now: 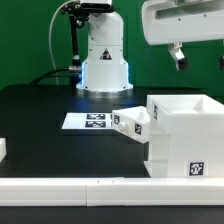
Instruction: Assemble drawer
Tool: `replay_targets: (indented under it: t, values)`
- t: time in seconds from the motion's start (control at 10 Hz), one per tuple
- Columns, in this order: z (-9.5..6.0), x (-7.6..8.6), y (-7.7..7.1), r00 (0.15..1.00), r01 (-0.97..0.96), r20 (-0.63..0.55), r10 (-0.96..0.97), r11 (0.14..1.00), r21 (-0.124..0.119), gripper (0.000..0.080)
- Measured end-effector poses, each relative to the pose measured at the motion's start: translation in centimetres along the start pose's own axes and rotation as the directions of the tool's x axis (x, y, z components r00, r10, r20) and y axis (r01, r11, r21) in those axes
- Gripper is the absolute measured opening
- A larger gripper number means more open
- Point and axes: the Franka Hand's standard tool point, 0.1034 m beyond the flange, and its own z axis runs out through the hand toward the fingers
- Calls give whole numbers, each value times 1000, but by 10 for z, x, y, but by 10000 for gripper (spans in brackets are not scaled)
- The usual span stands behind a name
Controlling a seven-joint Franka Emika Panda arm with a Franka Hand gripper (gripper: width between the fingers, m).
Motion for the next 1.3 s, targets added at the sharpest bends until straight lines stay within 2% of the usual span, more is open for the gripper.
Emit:
replay_targets:
  t: [0.1,0.2,0.3,0.4,0.5,0.7,0.9,1.0,1.2,1.3]
  values:
    - [8,-12,1,997,77,-24,-76,997,8,649]
    - [22,-32,13,988,150,-37,-150,989,3,649]
    - [36,-43,24,976,209,-56,-209,978,0,649]
    - [50,-57,29,967,247,-68,-247,969,-13,649]
    - [54,-69,24,944,321,-70,-323,946,-38,649]
    - [53,-65,26,887,454,-66,-456,890,-46,649]
    - [55,-68,26,809,581,-72,-583,812,-55,649]
    - [64,-82,32,761,641,-82,-644,765,-62,649]
    - [91,-109,48,679,723,-112,-726,687,-70,649]
    - [101,-120,49,611,782,-96,-786,618,-80,649]
